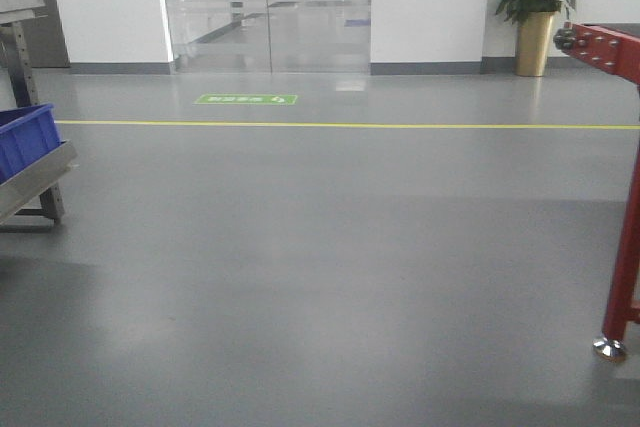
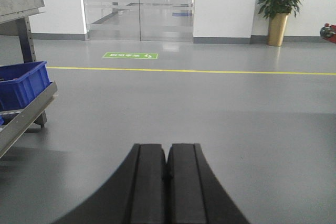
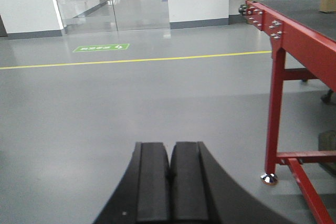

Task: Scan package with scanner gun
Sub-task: 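Drive the base forward and turn toward the red-framed table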

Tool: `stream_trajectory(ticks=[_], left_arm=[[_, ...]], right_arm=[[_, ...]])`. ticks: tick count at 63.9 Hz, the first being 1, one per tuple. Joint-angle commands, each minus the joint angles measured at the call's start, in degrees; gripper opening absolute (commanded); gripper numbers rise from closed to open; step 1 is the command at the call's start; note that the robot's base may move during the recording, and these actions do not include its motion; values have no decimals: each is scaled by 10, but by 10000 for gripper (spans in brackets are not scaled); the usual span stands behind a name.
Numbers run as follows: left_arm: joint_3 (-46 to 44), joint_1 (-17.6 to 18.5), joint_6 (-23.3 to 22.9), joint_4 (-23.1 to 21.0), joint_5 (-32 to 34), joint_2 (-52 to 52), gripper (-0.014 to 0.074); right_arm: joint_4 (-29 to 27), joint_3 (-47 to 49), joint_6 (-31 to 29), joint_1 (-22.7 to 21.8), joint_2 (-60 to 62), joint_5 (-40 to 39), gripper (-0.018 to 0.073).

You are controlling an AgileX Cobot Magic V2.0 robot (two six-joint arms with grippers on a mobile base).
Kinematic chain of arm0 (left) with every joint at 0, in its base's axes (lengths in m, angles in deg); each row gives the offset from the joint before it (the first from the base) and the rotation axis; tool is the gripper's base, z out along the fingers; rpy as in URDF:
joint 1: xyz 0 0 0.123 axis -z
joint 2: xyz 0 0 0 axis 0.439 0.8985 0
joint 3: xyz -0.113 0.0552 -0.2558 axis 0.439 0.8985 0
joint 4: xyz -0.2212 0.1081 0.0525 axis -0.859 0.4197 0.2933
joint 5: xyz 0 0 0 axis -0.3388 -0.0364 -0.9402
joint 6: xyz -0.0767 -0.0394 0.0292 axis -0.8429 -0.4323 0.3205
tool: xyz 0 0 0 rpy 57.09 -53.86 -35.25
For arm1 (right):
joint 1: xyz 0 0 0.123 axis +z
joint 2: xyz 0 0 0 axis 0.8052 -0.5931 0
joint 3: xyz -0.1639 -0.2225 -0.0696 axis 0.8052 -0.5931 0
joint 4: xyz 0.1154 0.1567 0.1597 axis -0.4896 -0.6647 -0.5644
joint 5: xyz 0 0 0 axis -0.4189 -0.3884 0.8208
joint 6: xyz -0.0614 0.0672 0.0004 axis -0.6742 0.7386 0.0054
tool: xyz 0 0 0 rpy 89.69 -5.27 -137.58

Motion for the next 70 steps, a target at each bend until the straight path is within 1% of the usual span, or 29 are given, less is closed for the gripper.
stream_trajectory(ticks=[1, 15, 35, 70], left_arm=[[-2, 3, -2, -1, 11, -3, -111], [-2, 3, -2, -1, 11, -3, -111], [-2, 3, -2, -1, 11, -3, -111], [-2, -3, -2, -1, 12, -3, -111]], right_arm=[[2, 0, -1, 0, 2, -8, -162], [2, 0, -1, 7, 2, -8, -162], [2, 0, -1, 51, 2, -8, -162], [2, 0, -1, 50, 2, -10, -162]])
